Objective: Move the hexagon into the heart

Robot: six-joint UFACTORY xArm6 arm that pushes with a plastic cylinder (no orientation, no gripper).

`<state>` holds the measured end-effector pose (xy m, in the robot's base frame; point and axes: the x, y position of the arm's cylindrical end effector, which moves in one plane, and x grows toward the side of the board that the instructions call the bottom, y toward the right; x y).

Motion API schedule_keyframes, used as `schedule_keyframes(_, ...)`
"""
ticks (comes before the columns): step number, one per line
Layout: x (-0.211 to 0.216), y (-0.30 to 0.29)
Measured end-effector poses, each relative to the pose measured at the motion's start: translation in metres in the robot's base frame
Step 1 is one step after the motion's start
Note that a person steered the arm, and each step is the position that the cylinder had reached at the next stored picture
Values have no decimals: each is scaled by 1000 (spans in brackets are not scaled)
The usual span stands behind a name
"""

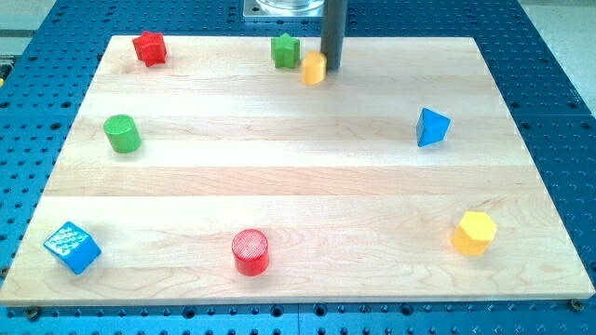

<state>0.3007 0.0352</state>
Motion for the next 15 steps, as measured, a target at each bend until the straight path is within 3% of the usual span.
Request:
schedule_keyframes(1, 49, -19)
schedule_keyframes(2, 39, 56)
schedule_keyframes(3, 64, 160)
schedule_keyframes(4, 131, 249)
schedule_keyframes(5, 266, 242)
schedule_keyframes(6, 308, 236)
schedule_keyframes(9, 215, 78)
schedule_keyframes(13, 207, 72)
schedule_keyframes(15, 156, 40)
